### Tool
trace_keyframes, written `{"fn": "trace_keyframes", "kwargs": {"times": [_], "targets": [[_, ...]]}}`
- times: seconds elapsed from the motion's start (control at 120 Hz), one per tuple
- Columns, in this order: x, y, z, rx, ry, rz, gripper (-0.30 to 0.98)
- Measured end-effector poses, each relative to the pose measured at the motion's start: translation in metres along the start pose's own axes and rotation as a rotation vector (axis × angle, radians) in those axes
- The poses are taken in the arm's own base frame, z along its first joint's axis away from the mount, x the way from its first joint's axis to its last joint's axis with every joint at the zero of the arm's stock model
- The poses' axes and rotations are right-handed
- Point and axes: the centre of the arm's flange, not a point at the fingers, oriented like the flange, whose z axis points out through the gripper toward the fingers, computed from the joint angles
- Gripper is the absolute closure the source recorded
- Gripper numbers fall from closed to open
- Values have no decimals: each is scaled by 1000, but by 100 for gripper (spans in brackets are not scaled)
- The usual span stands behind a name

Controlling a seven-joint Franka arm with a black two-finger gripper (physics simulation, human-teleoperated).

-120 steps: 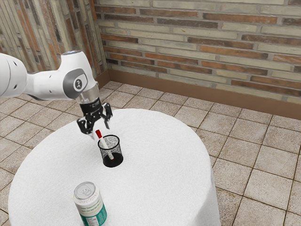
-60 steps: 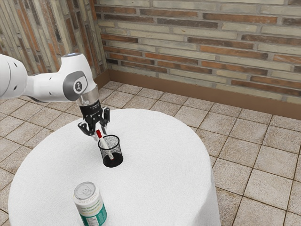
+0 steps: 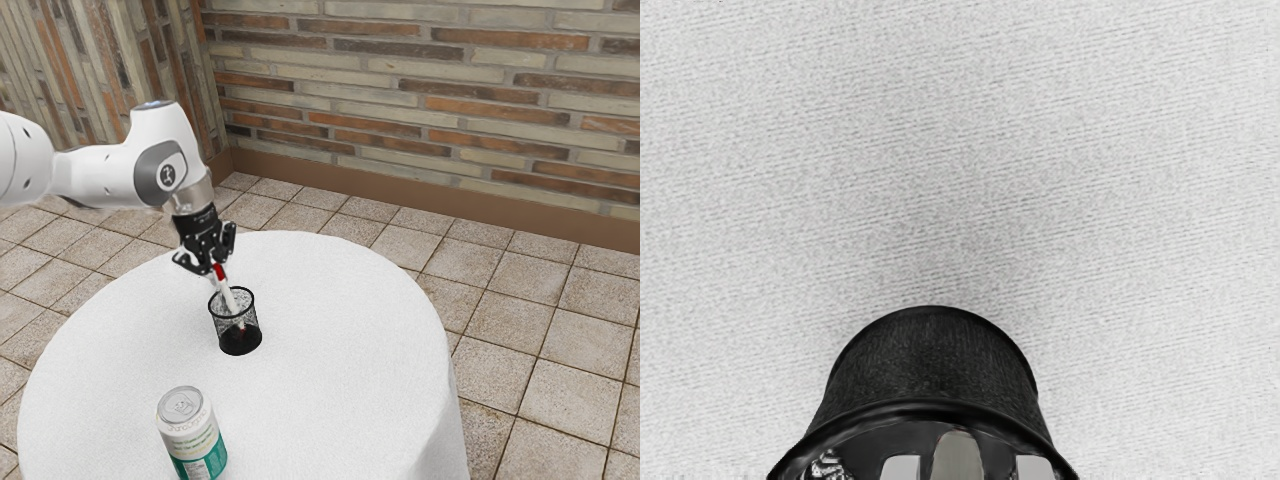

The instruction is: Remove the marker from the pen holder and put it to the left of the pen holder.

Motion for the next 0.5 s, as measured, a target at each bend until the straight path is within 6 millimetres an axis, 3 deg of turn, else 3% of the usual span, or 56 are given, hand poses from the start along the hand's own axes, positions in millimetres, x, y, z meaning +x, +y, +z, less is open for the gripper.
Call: {"fn": "trace_keyframes", "kwargs": {"times": [0.292, 0.383, 0.5], "targets": [[-21, -4, -76, -73, 75, 54, 74], [-21, -8, -86, -46, 97, 66, 75], [-4, -21, -88, 20, 108, 44, 75]]}}
